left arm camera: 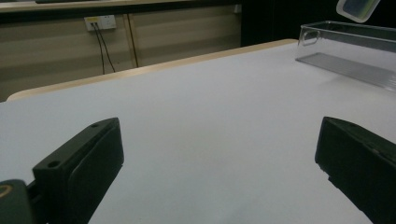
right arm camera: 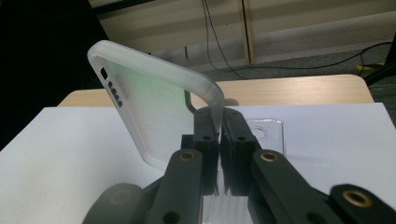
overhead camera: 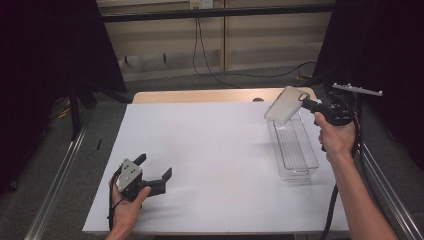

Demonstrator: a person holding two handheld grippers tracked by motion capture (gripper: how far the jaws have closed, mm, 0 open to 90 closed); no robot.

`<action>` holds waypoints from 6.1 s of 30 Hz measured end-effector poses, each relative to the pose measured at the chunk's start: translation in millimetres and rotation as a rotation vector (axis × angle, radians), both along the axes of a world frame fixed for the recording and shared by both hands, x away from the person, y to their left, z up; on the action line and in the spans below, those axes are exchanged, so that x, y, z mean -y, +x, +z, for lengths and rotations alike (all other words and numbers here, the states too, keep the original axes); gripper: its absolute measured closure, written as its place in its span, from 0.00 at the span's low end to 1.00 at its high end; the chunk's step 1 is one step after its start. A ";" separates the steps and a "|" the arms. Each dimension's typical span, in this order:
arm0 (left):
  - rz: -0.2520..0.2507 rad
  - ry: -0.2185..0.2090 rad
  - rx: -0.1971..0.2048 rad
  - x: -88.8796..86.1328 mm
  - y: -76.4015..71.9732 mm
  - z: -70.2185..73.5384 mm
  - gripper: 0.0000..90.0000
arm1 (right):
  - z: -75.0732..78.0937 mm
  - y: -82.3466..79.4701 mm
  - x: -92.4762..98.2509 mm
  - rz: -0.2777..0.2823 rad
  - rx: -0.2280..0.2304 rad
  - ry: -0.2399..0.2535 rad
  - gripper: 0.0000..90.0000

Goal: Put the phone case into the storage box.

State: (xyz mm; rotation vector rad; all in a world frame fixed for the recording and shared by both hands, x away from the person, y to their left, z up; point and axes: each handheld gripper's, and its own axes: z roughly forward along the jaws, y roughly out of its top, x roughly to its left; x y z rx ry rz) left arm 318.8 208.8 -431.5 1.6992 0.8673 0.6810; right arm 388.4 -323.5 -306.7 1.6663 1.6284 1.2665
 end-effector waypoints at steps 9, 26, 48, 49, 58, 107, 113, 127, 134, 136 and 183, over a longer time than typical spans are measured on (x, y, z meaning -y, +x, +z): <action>-0.004 -0.026 -0.022 0.3 0.6 -0.9 0.02 | -1.5 6.9 7.1 -0.030 -0.001 -0.026 0.95; -0.032 0.016 -0.021 3.7 0.0 -1.7 0.02 | -11.0 23.5 16.7 -0.048 -0.016 -0.094 0.95; -0.032 0.031 -0.014 3.5 1.5 -1.1 0.02 | -27.2 48.9 25.4 -0.025 -0.035 -0.179 0.95; -0.022 0.019 -0.013 3.3 0.9 -0.6 0.02 | -28.1 49.7 25.7 -0.020 -0.036 -0.181 0.95; -0.016 0.010 -0.012 0.5 1.9 0.1 0.02 | -33.1 57.7 27.0 0.018 -0.035 -0.189 0.95; -0.018 0.037 -0.005 4.2 1.8 -0.3 0.02 | -60.7 91.6 11.6 0.020 -0.091 -0.313 0.95; -0.014 0.035 -0.006 5.6 3.1 -1.1 0.02 | -62.4 93.4 13.6 0.022 -0.090 -0.311 0.95; -0.028 0.053 -0.005 6.0 3.7 -1.4 0.02 | -63.0 100.9 13.9 0.043 -0.087 -0.322 0.95; -0.028 0.045 -0.010 7.1 3.5 -1.8 0.02 | -62.1 103.2 12.3 0.048 -0.090 -0.343 0.95; -0.028 0.046 -0.008 6.7 3.5 -1.7 0.02 | -61.7 104.0 11.6 0.049 -0.092 -0.342 0.95; -0.003 0.025 -0.009 3.1 2.3 -1.2 0.02 | -57.2 101.8 14.2 0.021 -0.070 -0.251 0.56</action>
